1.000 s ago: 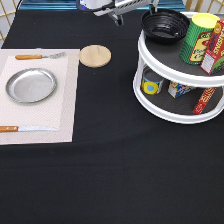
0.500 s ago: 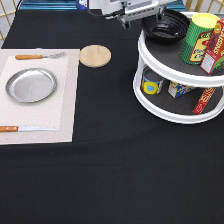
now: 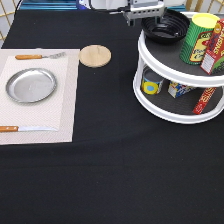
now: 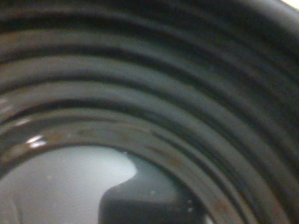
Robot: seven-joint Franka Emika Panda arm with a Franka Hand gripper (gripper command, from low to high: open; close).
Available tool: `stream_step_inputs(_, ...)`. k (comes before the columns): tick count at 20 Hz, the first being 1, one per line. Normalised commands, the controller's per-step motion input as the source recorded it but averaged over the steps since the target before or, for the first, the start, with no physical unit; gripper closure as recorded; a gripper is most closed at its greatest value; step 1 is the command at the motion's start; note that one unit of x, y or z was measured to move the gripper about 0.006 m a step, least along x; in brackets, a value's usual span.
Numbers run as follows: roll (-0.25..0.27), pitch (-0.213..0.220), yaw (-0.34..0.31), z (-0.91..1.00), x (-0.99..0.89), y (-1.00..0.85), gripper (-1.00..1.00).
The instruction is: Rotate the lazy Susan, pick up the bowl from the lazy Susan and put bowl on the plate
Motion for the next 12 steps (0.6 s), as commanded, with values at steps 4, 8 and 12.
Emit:
stream_step_inputs(4, -0.006, 0.0, 0.0, 0.04, 0.0, -0.24, 1.0)
stream_step_inputs(8, 0.0, 0.0, 0.0, 0.04, 0.0, -0.2, 1.0)
stream_step_inputs(12, 0.0, 0.022, 0.0, 0.2, 0.0, -0.02, 1.0)
